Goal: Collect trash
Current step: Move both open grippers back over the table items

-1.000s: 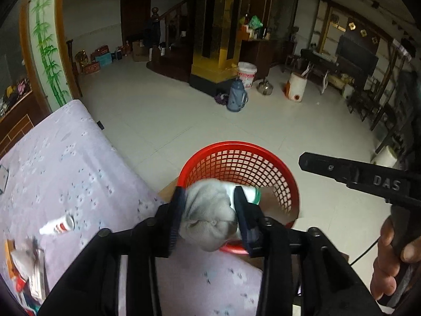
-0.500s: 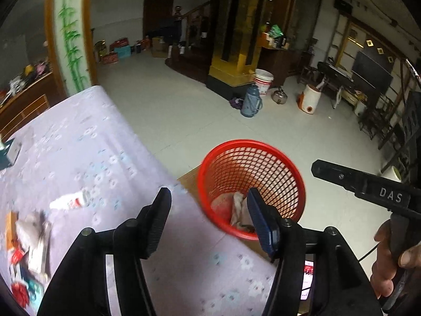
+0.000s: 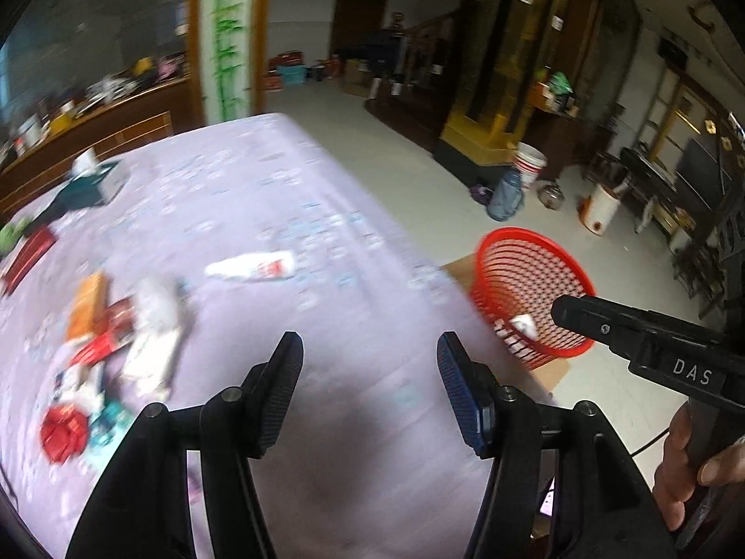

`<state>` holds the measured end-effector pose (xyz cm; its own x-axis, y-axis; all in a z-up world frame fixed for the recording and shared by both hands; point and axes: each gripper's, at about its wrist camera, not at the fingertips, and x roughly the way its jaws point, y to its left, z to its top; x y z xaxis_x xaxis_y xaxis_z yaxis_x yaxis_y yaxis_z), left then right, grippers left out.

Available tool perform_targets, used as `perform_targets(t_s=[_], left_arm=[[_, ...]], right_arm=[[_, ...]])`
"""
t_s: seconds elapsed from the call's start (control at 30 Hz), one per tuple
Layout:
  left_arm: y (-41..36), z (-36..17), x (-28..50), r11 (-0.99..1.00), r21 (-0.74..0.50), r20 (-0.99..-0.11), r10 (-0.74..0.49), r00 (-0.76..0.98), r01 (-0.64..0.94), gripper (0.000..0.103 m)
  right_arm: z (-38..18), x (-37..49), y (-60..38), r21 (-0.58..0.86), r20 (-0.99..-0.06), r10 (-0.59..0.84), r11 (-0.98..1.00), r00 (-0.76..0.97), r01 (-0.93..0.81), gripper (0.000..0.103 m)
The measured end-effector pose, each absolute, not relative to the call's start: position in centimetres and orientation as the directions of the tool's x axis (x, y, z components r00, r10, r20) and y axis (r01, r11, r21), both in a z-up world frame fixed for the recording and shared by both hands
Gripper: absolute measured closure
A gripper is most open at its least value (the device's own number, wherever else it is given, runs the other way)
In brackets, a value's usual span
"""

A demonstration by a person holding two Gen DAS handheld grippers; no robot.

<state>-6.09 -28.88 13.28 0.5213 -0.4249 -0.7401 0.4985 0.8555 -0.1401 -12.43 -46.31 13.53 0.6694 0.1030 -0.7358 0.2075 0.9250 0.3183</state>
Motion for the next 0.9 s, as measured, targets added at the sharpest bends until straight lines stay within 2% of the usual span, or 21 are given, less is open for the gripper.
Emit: perform_targets(t_s=[0.27,0.53,0.73,0.9], left_arm=[[-17.3,12.9,-6.1,0.927,-0.172,-0.750,-0.342,0.566,0.333,0.044],[-5.6,11.1,-6.0,0.975,-0.160,-0.773,-0.223,0.594,0.157,0.044],[0.3,9.5,-5.1,0.979,-0.169,-0.801,-0.205,0.562,0.116,0.044],[1.9,7.9,-3.9,0.976,-0.166,-0.825,-0.217,0.522,0.142,0.044]], right_arm=[[11.3,-9.9,-38.3,0.355,-0.768,0.237,0.931,0.595,0.089,0.054],[8.3,-7.9,-29.4,0.379,-0.799,0.359,0.923,0.483,-0.059,0.048],[5.8,-6.7,-24.4,0.390,-0.821,0.396,0.915,0.412,-0.102,0.048],[3.7,-5.5,-21.7,0.353,-0.850,0.358,0.932,0.387,-0.087,0.048]])
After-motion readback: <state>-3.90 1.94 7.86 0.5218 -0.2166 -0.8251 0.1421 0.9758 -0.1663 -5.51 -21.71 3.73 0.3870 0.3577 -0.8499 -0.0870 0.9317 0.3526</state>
